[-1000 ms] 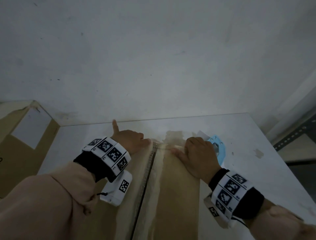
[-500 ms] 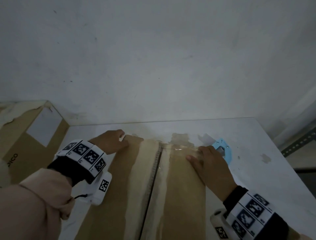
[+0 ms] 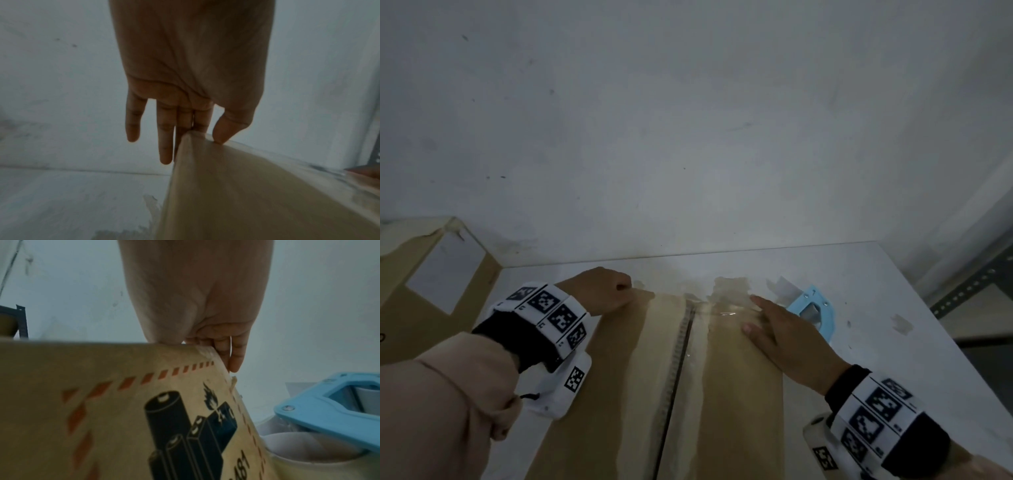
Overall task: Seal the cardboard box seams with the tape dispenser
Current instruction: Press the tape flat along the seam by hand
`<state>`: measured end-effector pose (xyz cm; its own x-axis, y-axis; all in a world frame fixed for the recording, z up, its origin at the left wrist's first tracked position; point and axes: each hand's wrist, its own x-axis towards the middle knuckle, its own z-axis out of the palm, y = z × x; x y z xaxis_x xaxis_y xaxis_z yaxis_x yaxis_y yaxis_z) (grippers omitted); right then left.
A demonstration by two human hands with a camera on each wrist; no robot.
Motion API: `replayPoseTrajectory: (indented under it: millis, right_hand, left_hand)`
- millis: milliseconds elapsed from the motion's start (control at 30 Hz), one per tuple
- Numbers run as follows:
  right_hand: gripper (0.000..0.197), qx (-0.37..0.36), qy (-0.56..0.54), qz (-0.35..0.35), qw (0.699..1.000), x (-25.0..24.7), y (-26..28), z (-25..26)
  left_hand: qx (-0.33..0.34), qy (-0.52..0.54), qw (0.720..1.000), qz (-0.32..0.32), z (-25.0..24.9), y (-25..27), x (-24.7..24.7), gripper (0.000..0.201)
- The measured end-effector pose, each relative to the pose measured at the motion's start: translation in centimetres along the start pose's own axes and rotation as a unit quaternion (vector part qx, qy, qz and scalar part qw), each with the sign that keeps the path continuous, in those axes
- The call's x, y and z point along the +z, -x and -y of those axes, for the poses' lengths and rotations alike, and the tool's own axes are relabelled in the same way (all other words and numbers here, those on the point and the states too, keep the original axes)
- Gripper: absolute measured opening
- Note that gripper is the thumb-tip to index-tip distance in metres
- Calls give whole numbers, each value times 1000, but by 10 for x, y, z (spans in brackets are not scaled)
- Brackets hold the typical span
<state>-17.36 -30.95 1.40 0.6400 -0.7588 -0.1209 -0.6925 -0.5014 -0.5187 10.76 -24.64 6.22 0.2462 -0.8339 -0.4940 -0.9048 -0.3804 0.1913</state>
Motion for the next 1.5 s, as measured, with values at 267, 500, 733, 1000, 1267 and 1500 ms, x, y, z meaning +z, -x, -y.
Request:
replayPoseTrajectory:
  millis: [267,500,733,1000,1267,1500]
  right_hand:
    - [45,-1,11,-11,1000,8,-3,0]
    - [41,-17,-37,-1,999,11,-6,-4]
    - [74,-92,-9,-54,994,17,-5,-4]
    - [67,-155,56,-65,984,14,-9,-1]
    - [58,-165,40,16,985,9,-10,0]
    - [66,-143,13,-68,987,10,13,7]
  left_hand:
    - [11,-3,1000,25,2,-3,0,36]
    - [20,-41,998,53,-13,0,5,33]
    - [62,18,997,41,-13,5,7,49]
    - [79,-4,996,34,-16,7,7,55]
    - [79,-142,986,40,-21,4,13,59]
    - [50,-109,990,75,-31,35,2,63]
